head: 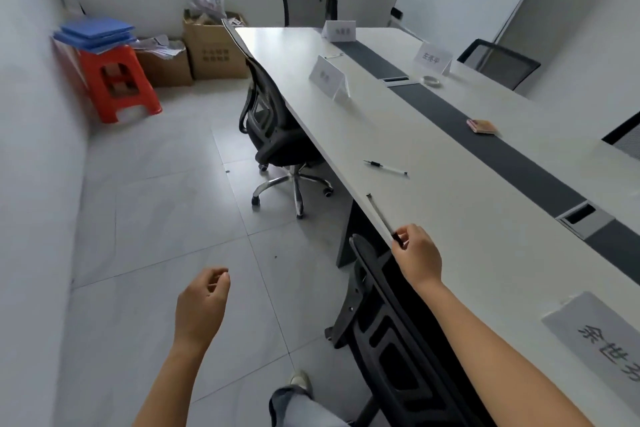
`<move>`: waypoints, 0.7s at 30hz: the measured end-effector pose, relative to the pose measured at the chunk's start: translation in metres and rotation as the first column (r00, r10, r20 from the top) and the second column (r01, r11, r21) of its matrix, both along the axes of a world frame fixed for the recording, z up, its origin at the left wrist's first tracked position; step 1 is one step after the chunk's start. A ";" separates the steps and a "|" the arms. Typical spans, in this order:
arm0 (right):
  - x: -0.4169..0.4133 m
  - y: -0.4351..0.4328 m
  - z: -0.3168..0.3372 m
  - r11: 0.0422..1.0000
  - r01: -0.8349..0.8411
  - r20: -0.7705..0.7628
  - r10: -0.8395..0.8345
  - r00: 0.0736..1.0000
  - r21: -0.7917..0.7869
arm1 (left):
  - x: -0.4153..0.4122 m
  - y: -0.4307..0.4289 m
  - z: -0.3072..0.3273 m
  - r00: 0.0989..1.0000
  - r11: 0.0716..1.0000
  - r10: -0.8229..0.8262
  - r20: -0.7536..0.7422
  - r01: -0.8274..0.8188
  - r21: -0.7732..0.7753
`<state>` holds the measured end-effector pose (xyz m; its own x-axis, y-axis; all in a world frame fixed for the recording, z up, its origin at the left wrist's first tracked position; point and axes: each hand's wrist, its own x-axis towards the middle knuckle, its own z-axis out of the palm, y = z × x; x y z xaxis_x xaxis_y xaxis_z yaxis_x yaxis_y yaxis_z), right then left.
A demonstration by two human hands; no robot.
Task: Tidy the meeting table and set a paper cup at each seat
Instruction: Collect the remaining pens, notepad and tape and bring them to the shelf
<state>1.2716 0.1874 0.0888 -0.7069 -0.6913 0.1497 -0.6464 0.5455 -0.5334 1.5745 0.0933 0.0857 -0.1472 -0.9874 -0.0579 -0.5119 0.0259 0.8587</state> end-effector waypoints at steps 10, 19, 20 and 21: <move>-0.039 -0.124 -0.038 1.000 0.010 0.061 -0.011 0.998 0.019 | -0.034 -0.117 -0.009 0.997 1.000 0.012 0.071 -0.012 0.002; -0.117 -0.208 -0.061 0.924 0.380 0.403 -0.339 0.850 -0.027 | -0.121 -0.237 -0.016 0.980 0.994 -0.105 0.168 0.102 0.026; -0.122 -0.212 -0.061 0.911 0.411 0.431 -0.361 0.827 -0.024 | -0.130 -0.243 -0.020 0.976 0.992 -0.123 0.182 0.118 0.039; -0.126 -0.216 -0.061 0.898 0.440 0.457 -0.384 0.802 -0.016 | -0.140 -0.248 -0.025 0.971 0.989 -0.141 0.193 0.132 0.060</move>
<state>1.1452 -0.0282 0.0280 -0.9314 -0.3171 -0.1786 -0.0632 0.6243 -0.7787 1.4350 -0.1545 0.0608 -0.2618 -0.9543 -0.1440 -0.6647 0.0701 0.7438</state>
